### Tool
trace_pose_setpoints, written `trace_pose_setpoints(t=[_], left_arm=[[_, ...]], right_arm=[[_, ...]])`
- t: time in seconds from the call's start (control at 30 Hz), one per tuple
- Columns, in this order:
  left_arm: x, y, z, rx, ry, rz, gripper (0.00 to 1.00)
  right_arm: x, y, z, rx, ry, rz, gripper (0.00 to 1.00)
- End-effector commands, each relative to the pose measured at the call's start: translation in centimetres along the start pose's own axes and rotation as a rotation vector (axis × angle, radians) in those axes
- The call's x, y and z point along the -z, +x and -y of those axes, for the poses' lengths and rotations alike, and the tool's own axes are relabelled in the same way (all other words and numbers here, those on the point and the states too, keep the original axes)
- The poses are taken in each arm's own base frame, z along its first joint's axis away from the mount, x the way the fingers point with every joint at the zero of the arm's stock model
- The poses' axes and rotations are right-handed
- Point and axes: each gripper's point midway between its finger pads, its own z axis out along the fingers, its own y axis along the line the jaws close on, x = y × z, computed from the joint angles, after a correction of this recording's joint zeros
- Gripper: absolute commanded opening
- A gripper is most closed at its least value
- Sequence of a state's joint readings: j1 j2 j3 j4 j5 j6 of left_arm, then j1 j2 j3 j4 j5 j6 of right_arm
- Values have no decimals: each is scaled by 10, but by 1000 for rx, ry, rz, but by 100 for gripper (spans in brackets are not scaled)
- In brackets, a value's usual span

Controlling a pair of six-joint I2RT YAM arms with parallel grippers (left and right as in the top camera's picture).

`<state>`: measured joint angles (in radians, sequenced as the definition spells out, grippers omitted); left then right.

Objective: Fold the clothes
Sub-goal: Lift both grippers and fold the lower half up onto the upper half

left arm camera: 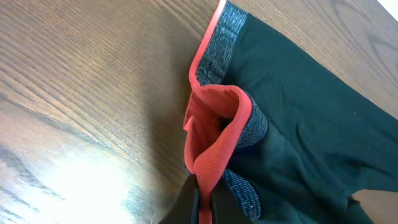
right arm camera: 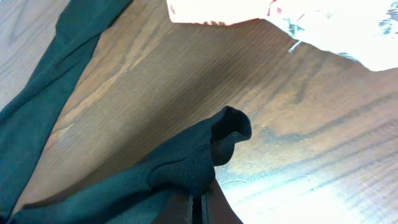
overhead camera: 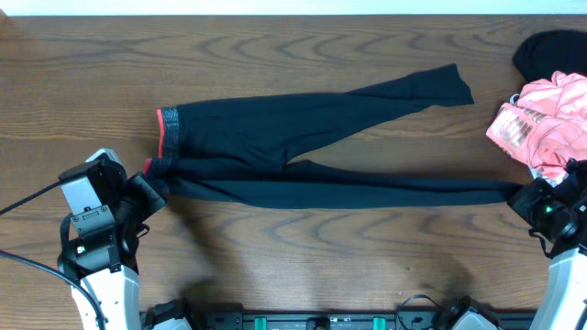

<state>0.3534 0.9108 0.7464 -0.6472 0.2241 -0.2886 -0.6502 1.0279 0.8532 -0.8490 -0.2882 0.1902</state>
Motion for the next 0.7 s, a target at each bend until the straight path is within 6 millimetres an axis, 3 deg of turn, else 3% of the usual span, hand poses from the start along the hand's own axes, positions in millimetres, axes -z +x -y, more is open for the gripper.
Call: trace_pose_setpoints(t=[0.0,0.37,0.67], left_arm=[[2,-5,-7,9,-36,24,6],[22,-18,-36,77,-222,103,6],[24,-32,-39,119,-222,163,6]], right_arm=[[9,-8,9,-31,60,44,1],[25,-24,12,-91,98,101,1],[26,-26,13,-99,107,106,1]])
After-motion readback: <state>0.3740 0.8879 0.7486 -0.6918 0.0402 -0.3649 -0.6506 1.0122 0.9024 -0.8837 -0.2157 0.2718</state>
